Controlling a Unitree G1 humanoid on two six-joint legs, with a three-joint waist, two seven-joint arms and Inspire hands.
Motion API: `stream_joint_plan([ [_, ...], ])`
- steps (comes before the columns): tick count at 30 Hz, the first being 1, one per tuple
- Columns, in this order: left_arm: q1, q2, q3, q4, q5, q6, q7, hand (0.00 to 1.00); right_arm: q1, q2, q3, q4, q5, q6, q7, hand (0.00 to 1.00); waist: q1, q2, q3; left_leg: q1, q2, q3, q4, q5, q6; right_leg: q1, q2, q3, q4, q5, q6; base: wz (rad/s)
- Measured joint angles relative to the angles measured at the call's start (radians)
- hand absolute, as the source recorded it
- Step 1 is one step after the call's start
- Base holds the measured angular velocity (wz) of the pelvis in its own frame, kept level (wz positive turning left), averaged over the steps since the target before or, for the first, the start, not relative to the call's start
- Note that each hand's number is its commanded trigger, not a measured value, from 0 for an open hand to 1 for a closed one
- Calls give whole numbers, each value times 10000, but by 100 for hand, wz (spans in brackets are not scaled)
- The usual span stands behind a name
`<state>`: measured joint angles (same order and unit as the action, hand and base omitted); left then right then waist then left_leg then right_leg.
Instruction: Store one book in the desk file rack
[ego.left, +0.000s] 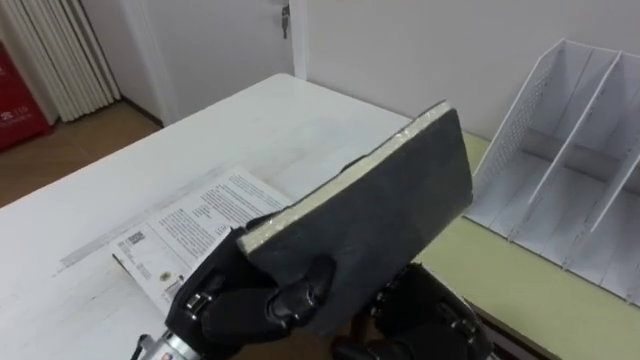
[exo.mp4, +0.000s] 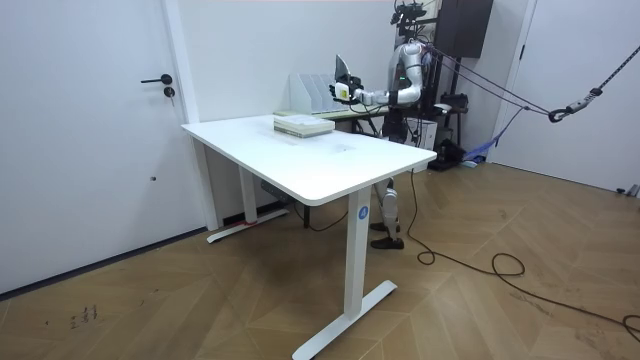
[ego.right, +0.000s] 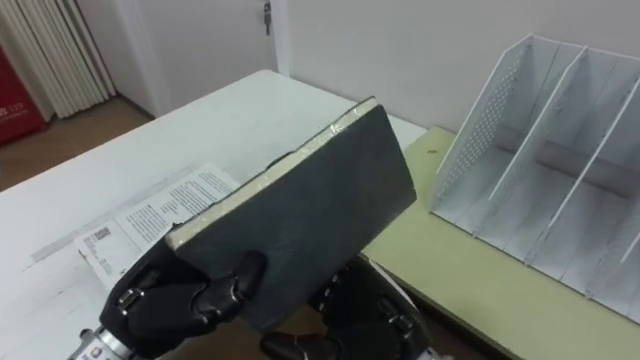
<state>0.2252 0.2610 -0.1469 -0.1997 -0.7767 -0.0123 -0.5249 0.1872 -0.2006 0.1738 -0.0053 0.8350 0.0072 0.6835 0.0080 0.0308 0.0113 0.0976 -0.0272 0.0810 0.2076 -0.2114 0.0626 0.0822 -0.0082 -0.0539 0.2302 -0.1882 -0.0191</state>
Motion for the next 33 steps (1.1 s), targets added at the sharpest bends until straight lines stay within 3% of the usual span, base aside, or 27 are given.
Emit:
stream_joint_plan([
  [8,-2,55,-29,30,-1369,180,-131,100,-176,5,5,-301,1833,161,112,0,-11,-186,18,10,-6,47,4,-2,2,-15,-8,27,79,-18,9,0],
  [23,1,210,-121,42,-1969,299,-218,100,-325,-75,13,-580,2294,166,75,0,53,-174,-11,5,39,267,51,-12,8,-161,94,419,280,-16,9,-4],
  [33,-47,254,348,668,-2231,586,-1454,100,-287,-129,-13,-996,2694,401,204,0,266,-184,-81,-174,145,318,338,-143,-77,-332,233,793,364,-25,-40,-1],
])
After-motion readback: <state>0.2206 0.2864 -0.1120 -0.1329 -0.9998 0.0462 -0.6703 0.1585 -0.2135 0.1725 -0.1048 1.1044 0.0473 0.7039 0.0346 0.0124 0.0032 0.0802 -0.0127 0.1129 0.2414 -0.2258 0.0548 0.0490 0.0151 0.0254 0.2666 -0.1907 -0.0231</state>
